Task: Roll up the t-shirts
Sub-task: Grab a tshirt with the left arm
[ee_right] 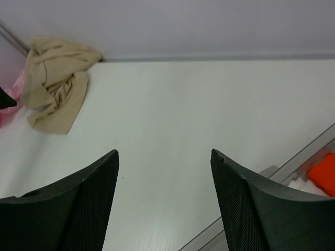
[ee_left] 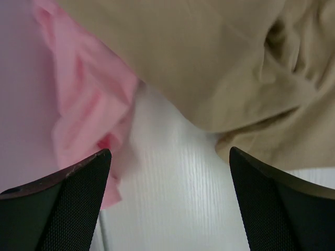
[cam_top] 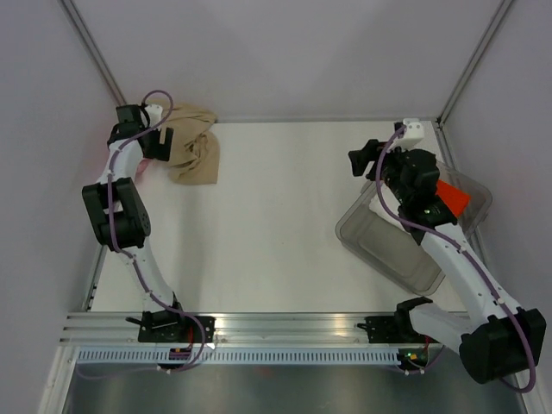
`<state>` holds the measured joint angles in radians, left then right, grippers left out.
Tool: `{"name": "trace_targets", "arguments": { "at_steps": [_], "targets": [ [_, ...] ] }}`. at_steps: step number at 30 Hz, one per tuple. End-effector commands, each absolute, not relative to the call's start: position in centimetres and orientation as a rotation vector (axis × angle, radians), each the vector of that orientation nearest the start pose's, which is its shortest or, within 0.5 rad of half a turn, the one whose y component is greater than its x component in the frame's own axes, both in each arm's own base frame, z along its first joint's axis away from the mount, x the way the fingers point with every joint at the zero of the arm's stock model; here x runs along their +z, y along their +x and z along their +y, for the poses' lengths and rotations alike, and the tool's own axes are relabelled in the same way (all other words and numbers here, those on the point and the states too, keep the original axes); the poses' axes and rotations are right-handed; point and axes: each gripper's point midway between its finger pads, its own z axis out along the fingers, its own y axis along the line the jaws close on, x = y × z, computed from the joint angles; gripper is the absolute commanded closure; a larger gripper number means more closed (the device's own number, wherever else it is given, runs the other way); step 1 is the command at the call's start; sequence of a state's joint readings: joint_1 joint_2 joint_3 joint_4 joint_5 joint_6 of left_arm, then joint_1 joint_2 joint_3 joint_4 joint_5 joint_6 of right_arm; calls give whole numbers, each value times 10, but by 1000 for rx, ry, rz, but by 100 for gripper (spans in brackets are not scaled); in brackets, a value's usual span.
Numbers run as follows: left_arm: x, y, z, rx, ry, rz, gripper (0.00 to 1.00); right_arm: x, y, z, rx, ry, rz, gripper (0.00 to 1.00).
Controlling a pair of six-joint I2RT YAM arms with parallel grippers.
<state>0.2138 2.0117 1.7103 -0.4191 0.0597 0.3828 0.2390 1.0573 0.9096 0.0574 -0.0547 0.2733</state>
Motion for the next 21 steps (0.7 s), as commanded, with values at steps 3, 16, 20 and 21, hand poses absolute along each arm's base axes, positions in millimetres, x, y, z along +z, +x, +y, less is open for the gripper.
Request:
{"name": "trace_targets", "arguments": {
  "at_steps": [3,16,20,21],
  "targets": [
    [86,498,59,-39,463,2506,0,273,365,152,425,-86,1842,23],
    [29,536,66,33,362,2596,34,226,363,255,484,-315,1978,24],
    [30,520,45,-78,433,2590,90,220,362,274,534,-330,2002,24],
    [33,518,39,-112,449,2580,97,219,363,276,541,-324,2008,24]
  ]
}}
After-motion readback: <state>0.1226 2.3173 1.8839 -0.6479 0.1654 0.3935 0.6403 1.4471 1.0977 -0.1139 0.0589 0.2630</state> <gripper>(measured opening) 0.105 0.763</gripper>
